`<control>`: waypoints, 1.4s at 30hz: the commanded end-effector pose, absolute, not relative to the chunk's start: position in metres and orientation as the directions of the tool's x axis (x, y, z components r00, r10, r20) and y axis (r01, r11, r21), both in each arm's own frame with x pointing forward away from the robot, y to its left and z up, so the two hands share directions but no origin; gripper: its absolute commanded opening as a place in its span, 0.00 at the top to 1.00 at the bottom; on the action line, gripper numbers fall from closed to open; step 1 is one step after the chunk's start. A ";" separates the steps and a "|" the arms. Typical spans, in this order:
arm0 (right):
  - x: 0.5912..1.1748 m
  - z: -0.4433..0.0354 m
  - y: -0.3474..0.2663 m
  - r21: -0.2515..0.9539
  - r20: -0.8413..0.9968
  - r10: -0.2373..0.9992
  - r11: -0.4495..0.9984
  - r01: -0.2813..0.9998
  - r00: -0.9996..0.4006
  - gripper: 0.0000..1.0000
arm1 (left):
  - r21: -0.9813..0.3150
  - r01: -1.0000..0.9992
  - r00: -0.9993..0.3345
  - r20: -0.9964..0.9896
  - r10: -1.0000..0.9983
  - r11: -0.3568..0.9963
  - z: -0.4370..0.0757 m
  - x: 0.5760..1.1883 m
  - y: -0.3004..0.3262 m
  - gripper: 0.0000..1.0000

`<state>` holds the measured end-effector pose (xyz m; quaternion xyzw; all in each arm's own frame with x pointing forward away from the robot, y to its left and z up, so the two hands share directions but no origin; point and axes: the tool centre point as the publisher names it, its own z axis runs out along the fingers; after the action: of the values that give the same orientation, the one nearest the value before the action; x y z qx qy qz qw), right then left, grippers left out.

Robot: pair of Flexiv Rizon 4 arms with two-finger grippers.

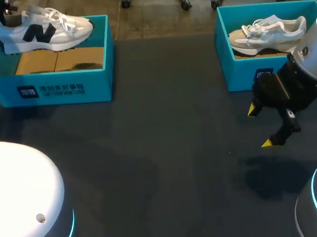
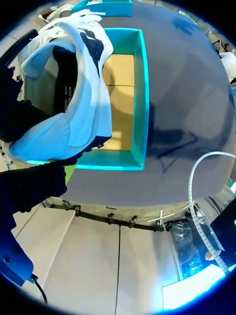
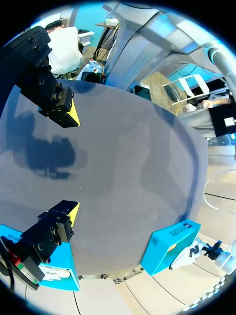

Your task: Take the shoe out of the shoebox, open the shoe tongue, remove and reinsert the insole, then place the shoe into the shoebox

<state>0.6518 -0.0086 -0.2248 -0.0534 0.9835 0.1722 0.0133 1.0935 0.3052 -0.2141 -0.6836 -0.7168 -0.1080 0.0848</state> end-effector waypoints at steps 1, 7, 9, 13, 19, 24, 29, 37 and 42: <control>0.653 -0.226 -0.008 0.336 -0.043 -0.102 0.935 -0.110 -0.994 0.00 | 0.017 0.999 -0.034 0.273 0.961 0.030 -0.225 1.101 0.302 1.00; 0.653 -0.226 -0.008 0.336 -0.043 -0.102 0.935 -0.110 -0.994 0.00 | 0.000 1.000 -0.009 0.273 0.962 0.009 -0.233 1.095 0.301 1.00; 0.653 -0.226 -0.008 0.336 -0.043 -0.102 0.935 -0.110 -0.994 0.00 | -0.010 1.000 -0.006 0.274 0.962 0.009 -0.239 1.092 0.302 1.00; 0.653 -0.226 -0.008 0.336 -0.043 -0.102 0.935 -0.110 -0.994 0.00 | -0.029 1.000 0.012 0.278 0.960 -0.004 -0.247 1.083 0.304 1.00; 0.653 -0.226 -0.008 0.336 -0.043 -0.102 0.935 -0.110 -0.994 0.00 | -0.055 0.998 0.017 0.282 0.959 -0.001 -0.246 1.081 0.306 1.00; 0.653 -0.226 -0.008 0.336 -0.043 -0.102 0.935 -0.110 -0.994 0.00 | -0.055 0.998 0.017 0.282 0.959 -0.001 -0.246 1.081 0.306 1.00; 0.653 -0.226 -0.008 0.336 -0.043 -0.102 0.935 -0.110 -0.994 0.00 | -0.076 0.997 0.014 0.261 0.965 0.006 -0.248 1.086 0.303 1.00; 0.653 -0.226 -0.008 0.336 -0.043 -0.102 0.935 -0.110 -0.994 0.00 | -0.057 0.998 -0.011 0.304 0.953 0.029 -0.272 1.109 0.300 1.00; 0.653 -0.226 -0.008 0.336 -0.043 -0.102 0.935 -0.110 -0.994 0.00 | -0.055 0.998 -0.019 0.301 0.954 0.037 -0.285 1.117 0.303 1.00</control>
<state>0.6518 -0.0085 -0.2248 -0.0534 0.9835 0.1722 0.0133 1.1041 0.3008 -0.2773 -0.6897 -0.7073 -0.0945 0.1228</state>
